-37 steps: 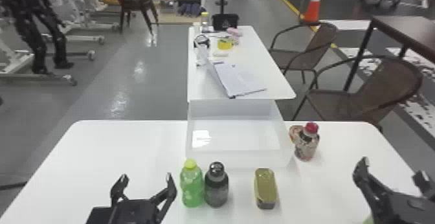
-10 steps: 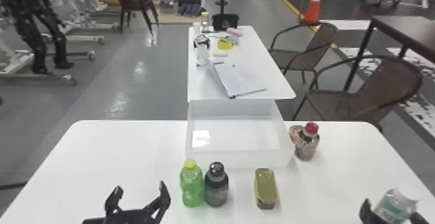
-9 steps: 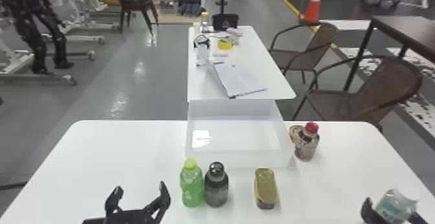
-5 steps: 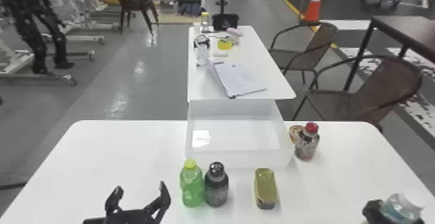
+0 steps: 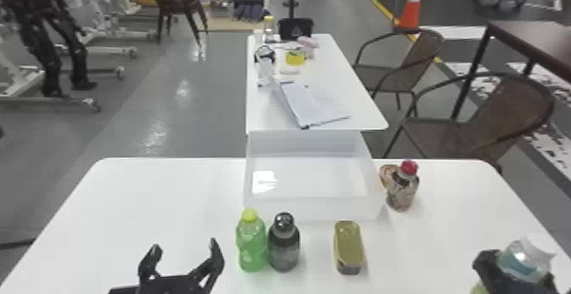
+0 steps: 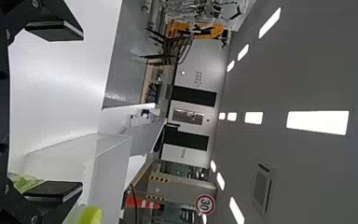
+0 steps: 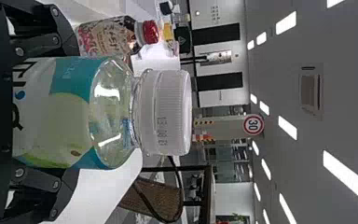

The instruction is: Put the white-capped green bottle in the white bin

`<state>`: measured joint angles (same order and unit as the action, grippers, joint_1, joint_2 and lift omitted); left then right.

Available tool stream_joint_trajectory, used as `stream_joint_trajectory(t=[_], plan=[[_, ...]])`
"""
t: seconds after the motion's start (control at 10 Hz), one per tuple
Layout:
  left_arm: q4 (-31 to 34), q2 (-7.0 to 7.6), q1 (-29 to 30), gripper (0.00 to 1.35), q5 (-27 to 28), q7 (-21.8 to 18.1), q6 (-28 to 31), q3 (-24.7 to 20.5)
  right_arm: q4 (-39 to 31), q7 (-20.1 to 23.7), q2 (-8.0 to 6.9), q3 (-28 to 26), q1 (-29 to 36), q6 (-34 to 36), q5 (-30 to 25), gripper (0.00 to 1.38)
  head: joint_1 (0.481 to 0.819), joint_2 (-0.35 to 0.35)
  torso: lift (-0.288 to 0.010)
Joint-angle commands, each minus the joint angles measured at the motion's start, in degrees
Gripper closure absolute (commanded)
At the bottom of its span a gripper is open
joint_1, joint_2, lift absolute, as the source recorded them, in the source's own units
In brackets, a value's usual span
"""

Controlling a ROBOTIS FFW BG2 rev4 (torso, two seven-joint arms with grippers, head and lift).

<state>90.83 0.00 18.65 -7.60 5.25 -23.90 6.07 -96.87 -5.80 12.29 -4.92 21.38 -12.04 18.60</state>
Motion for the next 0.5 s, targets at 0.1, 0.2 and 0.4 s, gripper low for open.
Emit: stream_joint_trajectory(t=[0.1,0.2,0.4], plan=[[-0.1,-0.15,0.0,0.17,-0.1,0.0,-0.1,0.0,-8.2,1.4,0.01,-0.1,-1.8,6.8,-1.2,0.87,0.549,0.000,-0.100],[-0.2,-0.15,-0.1,0.17,-0.1,-0.1,0.0,0.1,-9.6,4.4,0.01,-0.8,-3.9,9.1,-1.2,0.87,0.549,0.000,-0.100],[-0.6,-0.15,-0.5,0.17,-0.5,0.0,0.0,0.5,-9.1,8.5,-0.60,-0.7,-8.3,9.1,-1.5,0.87,0.549,0.000,-0.100]])
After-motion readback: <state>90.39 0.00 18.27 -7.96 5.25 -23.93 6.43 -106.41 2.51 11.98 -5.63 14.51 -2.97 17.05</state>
